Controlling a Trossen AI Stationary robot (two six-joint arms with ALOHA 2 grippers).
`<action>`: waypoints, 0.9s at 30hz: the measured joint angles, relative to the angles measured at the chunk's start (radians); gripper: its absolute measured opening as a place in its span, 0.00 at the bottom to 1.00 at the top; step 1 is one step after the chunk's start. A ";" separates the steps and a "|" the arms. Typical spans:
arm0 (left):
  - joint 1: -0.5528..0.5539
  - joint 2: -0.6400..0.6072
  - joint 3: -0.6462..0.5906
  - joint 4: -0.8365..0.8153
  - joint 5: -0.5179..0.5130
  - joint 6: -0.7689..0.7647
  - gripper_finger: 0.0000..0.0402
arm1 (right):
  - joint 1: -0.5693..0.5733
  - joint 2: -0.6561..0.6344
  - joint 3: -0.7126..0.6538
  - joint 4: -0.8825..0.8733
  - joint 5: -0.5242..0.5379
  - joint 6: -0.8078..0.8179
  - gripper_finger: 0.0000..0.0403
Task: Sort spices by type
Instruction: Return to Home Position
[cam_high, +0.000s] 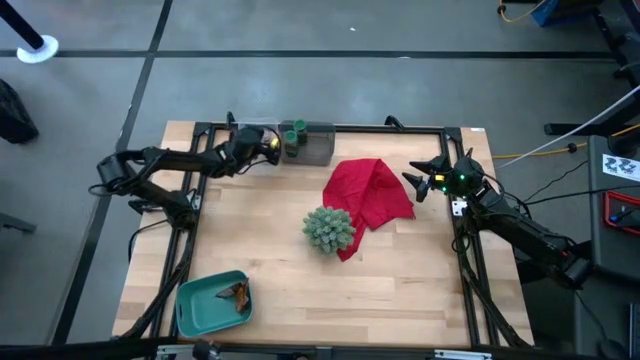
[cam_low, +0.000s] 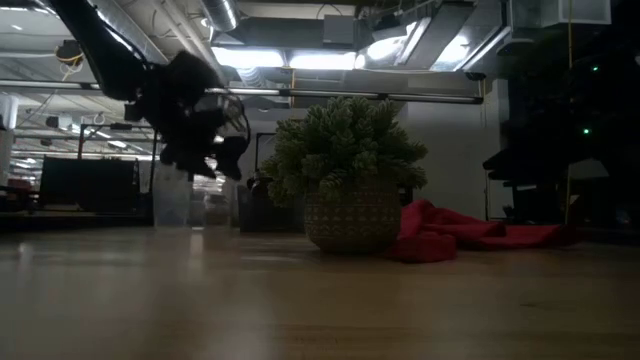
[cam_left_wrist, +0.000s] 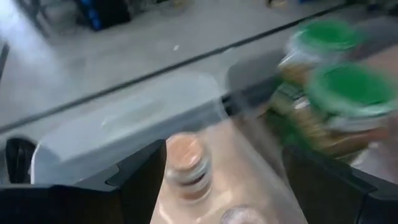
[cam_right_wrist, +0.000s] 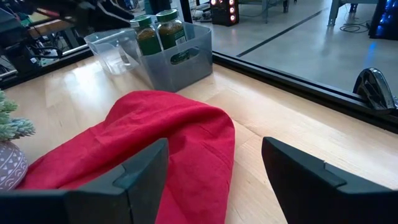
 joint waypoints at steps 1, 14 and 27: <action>-0.007 -0.017 0.000 0.002 0.000 0.017 0.75 | 0.000 0.000 0.000 0.000 0.000 0.000 0.64; -0.137 -0.351 0.000 -0.047 0.001 -0.095 0.75 | 0.000 0.000 0.000 0.000 0.000 0.000 0.64; -0.243 -0.690 0.000 -0.421 0.116 -0.032 0.75 | 0.000 0.000 0.000 0.000 0.000 0.000 0.64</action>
